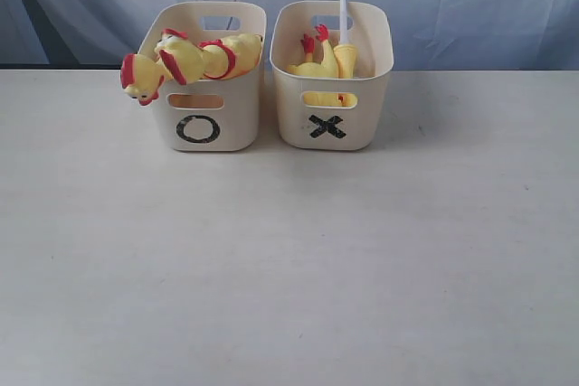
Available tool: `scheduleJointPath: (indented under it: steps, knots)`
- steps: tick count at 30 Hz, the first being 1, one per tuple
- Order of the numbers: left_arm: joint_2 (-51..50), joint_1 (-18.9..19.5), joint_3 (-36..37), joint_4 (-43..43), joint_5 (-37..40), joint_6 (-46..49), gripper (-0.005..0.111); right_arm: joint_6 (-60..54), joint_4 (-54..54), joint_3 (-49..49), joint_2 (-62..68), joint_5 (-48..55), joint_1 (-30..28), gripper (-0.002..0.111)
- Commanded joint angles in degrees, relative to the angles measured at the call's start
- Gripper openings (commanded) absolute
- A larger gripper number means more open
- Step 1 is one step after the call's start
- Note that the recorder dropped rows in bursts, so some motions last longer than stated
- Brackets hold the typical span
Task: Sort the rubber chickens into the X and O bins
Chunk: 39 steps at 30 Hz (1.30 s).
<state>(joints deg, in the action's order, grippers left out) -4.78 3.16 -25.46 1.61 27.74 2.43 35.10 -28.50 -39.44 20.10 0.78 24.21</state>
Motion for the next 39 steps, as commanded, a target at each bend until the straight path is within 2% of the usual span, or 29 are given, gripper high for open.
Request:
scheduleJointPath:
  steps: [1, 15, 24, 31, 39]
  knots:
    - [1.61, 1.28, 0.32, -0.19, -0.4, -0.29, 0.0, -0.01, 0.05, 0.13, -5.69, -0.08, -0.61, -0.001]
    - [4.78, 1.28, 0.32, -0.3, -0.4, -0.29, 0.0, -0.01, 0.05, 0.13, -16.83, -0.08, -18.09, -0.001]
    - [4.78, 1.28, 0.32, -0.43, -0.4, -0.29, 0.0, -0.01, 0.05, 0.02, -20.1, -1.69, -19.05, -0.001]
    - [4.78, 4.68, 0.32, -0.81, -0.4, -0.29, 0.0, -0.01, 0.05, 0.13, -20.1, -2.48, -21.6, -0.001]
    - [4.78, 4.7, 0.32, -1.27, -0.4, -0.29, 0.0, -0.01, 0.05, 0.13, -20.1, -2.58, -21.85, -0.001]
